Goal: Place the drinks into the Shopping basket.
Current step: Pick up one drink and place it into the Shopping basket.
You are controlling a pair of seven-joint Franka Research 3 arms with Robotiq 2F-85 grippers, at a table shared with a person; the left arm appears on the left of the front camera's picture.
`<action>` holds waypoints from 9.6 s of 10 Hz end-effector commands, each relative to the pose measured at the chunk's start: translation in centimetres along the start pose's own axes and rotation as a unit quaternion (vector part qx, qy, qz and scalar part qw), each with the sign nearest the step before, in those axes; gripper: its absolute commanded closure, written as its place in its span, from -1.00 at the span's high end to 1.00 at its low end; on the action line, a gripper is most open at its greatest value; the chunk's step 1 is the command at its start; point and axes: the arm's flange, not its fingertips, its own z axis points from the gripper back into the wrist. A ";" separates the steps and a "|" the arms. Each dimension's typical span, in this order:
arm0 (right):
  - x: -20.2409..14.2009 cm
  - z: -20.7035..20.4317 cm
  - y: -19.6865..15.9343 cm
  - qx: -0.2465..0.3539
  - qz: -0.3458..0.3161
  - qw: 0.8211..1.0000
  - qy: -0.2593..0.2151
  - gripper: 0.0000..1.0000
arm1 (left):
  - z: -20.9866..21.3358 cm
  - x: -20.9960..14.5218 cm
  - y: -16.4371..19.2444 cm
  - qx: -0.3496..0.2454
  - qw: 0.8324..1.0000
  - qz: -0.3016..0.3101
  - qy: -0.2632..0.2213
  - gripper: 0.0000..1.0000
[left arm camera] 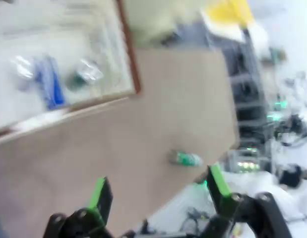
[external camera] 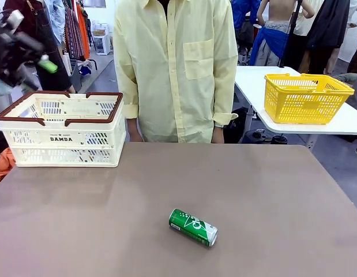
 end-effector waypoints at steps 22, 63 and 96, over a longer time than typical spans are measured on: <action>-0.2 0.2 0.0 -0.007 0.010 1.000 0.005 1.00 | -4.6 -12.0 1.0 -0.102 0.989 0.037 0.097 1.00; -0.2 0.2 0.0 -0.007 0.010 1.000 0.005 1.00 | -53.6 -22.4 -18.6 -0.033 0.498 -0.773 0.390 1.00; -0.2 0.2 0.0 -0.007 0.010 1.000 0.005 1.00 | -5.2 -2.8 -1.5 0.345 0.933 -0.027 0.099 -1.00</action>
